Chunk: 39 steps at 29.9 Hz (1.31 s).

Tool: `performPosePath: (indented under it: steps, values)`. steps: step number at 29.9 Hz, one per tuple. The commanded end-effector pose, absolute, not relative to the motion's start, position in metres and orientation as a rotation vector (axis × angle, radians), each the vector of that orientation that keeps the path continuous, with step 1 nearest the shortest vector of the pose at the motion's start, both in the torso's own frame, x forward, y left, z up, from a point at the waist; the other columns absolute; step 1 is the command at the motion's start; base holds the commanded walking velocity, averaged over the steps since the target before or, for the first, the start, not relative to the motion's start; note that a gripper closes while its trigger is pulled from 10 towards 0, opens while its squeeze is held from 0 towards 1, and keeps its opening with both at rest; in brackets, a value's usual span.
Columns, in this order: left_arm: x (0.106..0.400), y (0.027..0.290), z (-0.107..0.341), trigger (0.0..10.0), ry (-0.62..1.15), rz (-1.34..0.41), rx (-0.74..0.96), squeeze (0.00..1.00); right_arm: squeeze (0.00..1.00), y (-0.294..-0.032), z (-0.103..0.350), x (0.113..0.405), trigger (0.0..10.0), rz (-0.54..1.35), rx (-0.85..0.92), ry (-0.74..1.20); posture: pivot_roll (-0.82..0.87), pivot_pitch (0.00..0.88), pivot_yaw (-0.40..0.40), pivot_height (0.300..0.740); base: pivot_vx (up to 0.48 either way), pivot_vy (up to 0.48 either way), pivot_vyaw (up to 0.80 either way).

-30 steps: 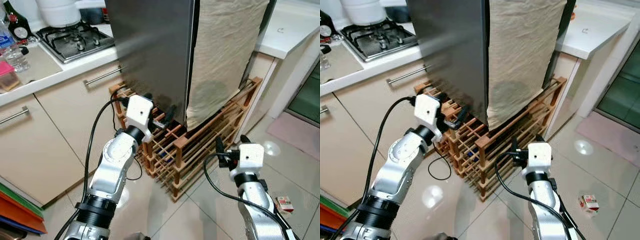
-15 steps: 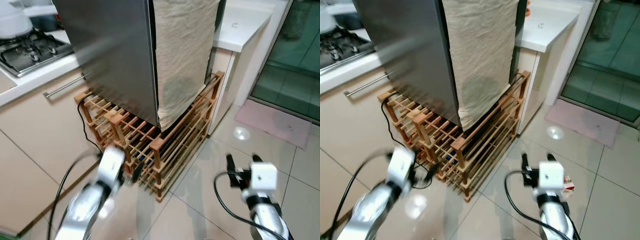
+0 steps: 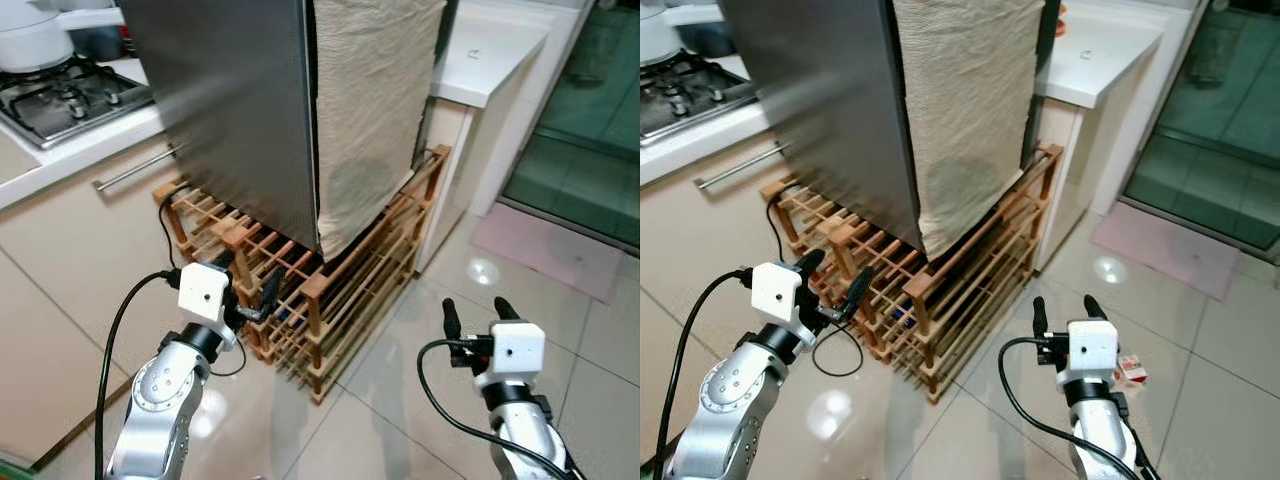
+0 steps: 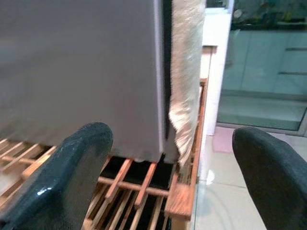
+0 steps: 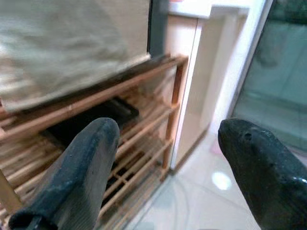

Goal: Restocking fridge

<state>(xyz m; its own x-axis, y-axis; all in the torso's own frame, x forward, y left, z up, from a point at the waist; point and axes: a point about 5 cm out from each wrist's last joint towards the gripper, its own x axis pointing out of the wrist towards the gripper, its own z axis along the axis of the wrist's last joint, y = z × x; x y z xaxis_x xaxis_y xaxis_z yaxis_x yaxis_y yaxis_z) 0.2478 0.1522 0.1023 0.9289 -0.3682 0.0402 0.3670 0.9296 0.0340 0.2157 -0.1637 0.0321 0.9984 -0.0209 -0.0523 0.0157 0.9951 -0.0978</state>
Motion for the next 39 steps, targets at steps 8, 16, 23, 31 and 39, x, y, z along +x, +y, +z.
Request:
performPosePath:
  steps: [8, 16, 23, 31, 39]
  values:
    - [0.250, 0.141, 0.114, 10.0, -0.075, -0.424, 0.034, 0.00, 0.00, -0.080, 0.014, 0.229, 10.0, 0.047, -0.110, 0.084, -0.09, 0.000, 0.058, 0.740, 0.462, 0.000, 0.00]
    - [0.252, 0.134, 0.119, 10.0, -0.086, -0.455, 0.044, 0.00, 0.00, -0.052, 0.022, 0.239, 10.0, 0.056, -0.123, 0.047, -0.09, 0.000, 0.055, 0.740, 0.465, 0.000, 0.00]
    - [0.259, 0.133, 0.126, 10.0, -0.105, -0.442, 0.033, 0.00, 0.00, -0.080, 0.025, 0.239, 10.0, 0.026, -0.132, -0.009, -0.10, 0.000, 0.058, 0.740, 0.335, 0.000, 0.00]
    - [0.266, 0.131, 0.138, 10.0, -0.131, -0.441, 0.018, 0.00, 0.00, -0.082, 0.030, 0.241, 10.0, 0.023, -0.132, -0.023, -0.09, 0.000, 0.056, 0.740, 0.000, 0.000, 0.00]
    - [0.282, 0.124, 0.152, 10.0, -0.136, -0.470, 0.014, 0.00, 0.00, -0.084, 0.035, 0.243, 10.0, 0.024, -0.126, -0.033, -0.10, 0.000, 0.064, 0.740, 0.000, 0.000, 0.00]
